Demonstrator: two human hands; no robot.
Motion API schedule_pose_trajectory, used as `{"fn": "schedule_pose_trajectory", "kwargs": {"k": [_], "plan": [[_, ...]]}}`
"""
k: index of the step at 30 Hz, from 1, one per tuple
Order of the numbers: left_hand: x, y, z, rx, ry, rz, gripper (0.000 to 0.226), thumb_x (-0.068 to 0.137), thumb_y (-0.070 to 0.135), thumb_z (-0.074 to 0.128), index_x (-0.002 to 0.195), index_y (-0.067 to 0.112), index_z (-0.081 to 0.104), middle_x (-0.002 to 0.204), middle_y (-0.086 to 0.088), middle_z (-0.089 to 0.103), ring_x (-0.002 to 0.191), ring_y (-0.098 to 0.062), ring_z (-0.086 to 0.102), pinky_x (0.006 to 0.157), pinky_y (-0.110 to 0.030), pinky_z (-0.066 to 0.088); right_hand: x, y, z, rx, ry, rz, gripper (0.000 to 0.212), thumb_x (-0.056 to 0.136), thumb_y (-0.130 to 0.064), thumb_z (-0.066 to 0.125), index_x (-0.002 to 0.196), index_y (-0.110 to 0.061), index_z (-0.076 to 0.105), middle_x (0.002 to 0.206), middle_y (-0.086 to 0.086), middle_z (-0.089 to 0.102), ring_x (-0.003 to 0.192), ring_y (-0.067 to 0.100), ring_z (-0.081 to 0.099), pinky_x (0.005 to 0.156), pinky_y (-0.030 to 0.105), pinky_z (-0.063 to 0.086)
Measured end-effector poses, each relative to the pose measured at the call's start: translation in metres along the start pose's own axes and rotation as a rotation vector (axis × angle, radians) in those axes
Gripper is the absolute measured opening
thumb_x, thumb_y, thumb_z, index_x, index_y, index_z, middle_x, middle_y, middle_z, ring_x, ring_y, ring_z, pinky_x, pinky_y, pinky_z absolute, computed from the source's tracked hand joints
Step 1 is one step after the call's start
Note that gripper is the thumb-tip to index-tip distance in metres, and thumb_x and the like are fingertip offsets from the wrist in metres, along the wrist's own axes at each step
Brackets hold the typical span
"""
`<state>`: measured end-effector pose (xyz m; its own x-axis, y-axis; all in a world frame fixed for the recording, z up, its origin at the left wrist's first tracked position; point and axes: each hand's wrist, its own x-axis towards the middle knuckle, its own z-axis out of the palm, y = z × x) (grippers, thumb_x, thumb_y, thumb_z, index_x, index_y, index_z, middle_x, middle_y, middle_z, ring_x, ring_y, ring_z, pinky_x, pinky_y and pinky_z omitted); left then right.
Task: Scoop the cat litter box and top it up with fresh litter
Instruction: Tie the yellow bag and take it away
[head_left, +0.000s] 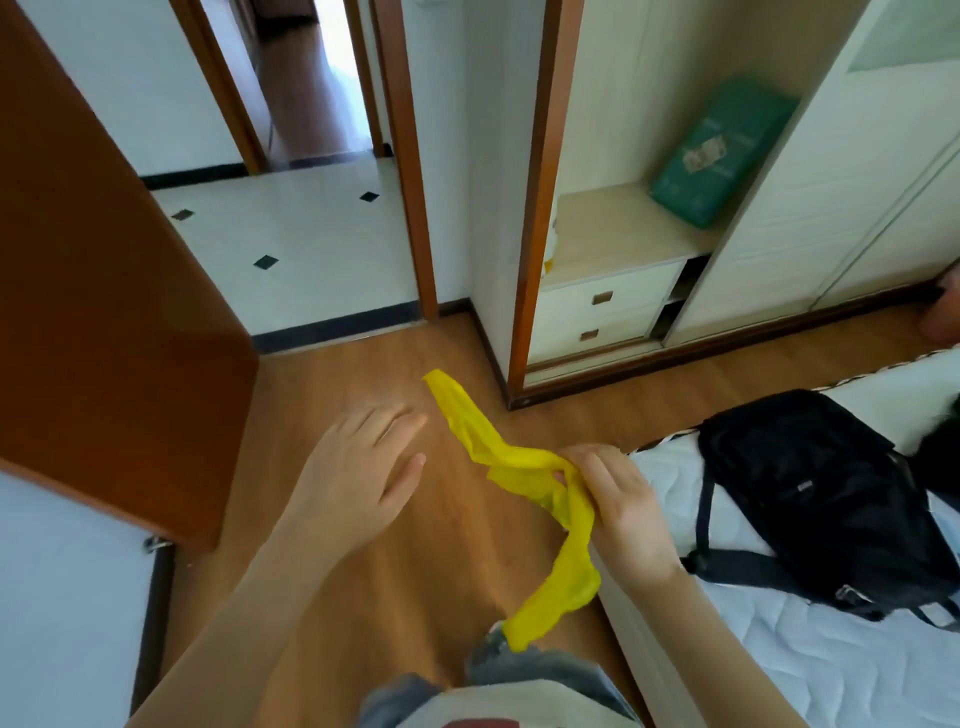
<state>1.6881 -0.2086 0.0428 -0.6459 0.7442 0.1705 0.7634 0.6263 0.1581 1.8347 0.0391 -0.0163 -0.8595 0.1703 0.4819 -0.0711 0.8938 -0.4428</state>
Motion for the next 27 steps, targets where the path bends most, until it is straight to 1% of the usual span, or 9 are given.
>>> {"fn": "schedule_pose_trajectory", "kwargs": {"k": [2, 4, 11, 13, 16, 19, 21, 24, 27], "plan": [[0.040, -0.013, 0.002, -0.003, -0.006, 0.009, 0.048, 0.094, 0.040, 0.034, 0.127, 0.014, 0.056, 0.125, -0.004, 0.058, 0.116, -0.023, 0.052, 0.094, -0.041, 0.047, 0.029, 0.023, 0.009, -0.049, 0.008, 0.004, 0.025, 0.088, -0.013, 0.069, 0.109, -0.002, 0.064, 0.106, 0.011, 0.064, 0.097, 0.028, 0.061, 0.079, 0.043, 0.050], [0.079, -0.024, 0.007, -0.017, -0.008, 0.033, 0.047, 0.094, 0.039, 0.034, 0.128, 0.015, 0.056, 0.125, -0.004, 0.057, 0.116, -0.023, 0.051, 0.093, -0.041, 0.047, 0.057, 0.042, 0.015, -0.042, 0.030, 0.037, 0.024, 0.089, -0.014, 0.067, 0.109, -0.002, 0.064, 0.105, 0.011, 0.064, 0.097, 0.029, 0.061, 0.080, 0.043, 0.050], [0.219, -0.057, 0.040, -0.088, -0.037, 0.220, 0.047, 0.093, 0.038, 0.036, 0.125, 0.013, 0.059, 0.120, -0.004, 0.060, 0.112, -0.020, 0.052, 0.088, -0.037, 0.048, 0.137, 0.101, 0.042, -0.094, 0.117, 0.125, 0.030, 0.096, -0.028, 0.053, 0.106, -0.001, 0.065, 0.101, 0.010, 0.064, 0.093, 0.024, 0.059, 0.082, 0.033, 0.050], [0.261, -0.069, 0.051, -0.099, -0.056, 0.283, 0.048, 0.094, 0.040, 0.034, 0.127, 0.014, 0.058, 0.123, -0.003, 0.060, 0.113, -0.019, 0.053, 0.088, -0.035, 0.049, 0.156, 0.121, 0.050, -0.128, 0.130, 0.174, 0.028, 0.096, -0.026, 0.053, 0.106, -0.002, 0.064, 0.101, 0.009, 0.063, 0.093, 0.023, 0.059, 0.082, 0.029, 0.048], [0.325, -0.084, 0.061, -0.128, -0.067, 0.395, 0.046, 0.093, 0.039, 0.037, 0.126, 0.015, 0.059, 0.120, -0.001, 0.062, 0.111, -0.019, 0.057, 0.087, -0.033, 0.050, 0.188, 0.146, 0.060, -0.188, 0.181, 0.256, 0.022, 0.093, -0.019, 0.057, 0.108, -0.004, 0.061, 0.101, 0.007, 0.061, 0.093, 0.022, 0.057, 0.082, 0.028, 0.046], [0.389, -0.092, 0.062, -0.134, -0.075, 0.524, 0.045, 0.092, 0.039, 0.040, 0.126, 0.017, 0.060, 0.118, -0.001, 0.065, 0.108, -0.018, 0.060, 0.087, -0.029, 0.047, 0.220, 0.165, 0.064, -0.248, 0.264, 0.376, 0.028, 0.095, -0.027, 0.050, 0.107, -0.004, 0.060, 0.099, 0.007, 0.061, 0.092, 0.020, 0.054, 0.082, 0.024, 0.043], [0.429, -0.093, 0.061, -0.148, -0.101, 0.611, 0.044, 0.093, 0.038, 0.040, 0.127, 0.017, 0.058, 0.121, 0.000, 0.063, 0.111, -0.016, 0.059, 0.090, -0.027, 0.045, 0.240, 0.174, 0.062, -0.301, 0.320, 0.457, 0.029, 0.091, -0.024, 0.051, 0.107, -0.002, 0.060, 0.099, 0.008, 0.060, 0.092, 0.020, 0.053, 0.081, 0.026, 0.043], [0.485, -0.087, 0.067, -0.190, -0.126, 0.735, 0.044, 0.094, 0.037, 0.041, 0.130, 0.016, 0.056, 0.124, 0.000, 0.061, 0.116, -0.016, 0.055, 0.093, -0.031, 0.048, 0.266, 0.190, 0.057, -0.366, 0.386, 0.559, 0.028, 0.088, -0.020, 0.051, 0.106, -0.001, 0.061, 0.097, 0.009, 0.061, 0.092, 0.021, 0.052, 0.080, 0.022, 0.041], [0.530, -0.069, 0.079, -0.231, -0.151, 0.829, 0.045, 0.095, 0.037, 0.039, 0.131, 0.016, 0.055, 0.125, 0.000, 0.060, 0.117, -0.016, 0.054, 0.095, -0.032, 0.048, 0.284, 0.209, 0.051, -0.377, 0.461, 0.687, 0.020, 0.089, -0.013, 0.058, 0.105, -0.002, 0.061, 0.096, 0.007, 0.060, 0.091, 0.018, 0.052, 0.080, 0.019, 0.039]]}}
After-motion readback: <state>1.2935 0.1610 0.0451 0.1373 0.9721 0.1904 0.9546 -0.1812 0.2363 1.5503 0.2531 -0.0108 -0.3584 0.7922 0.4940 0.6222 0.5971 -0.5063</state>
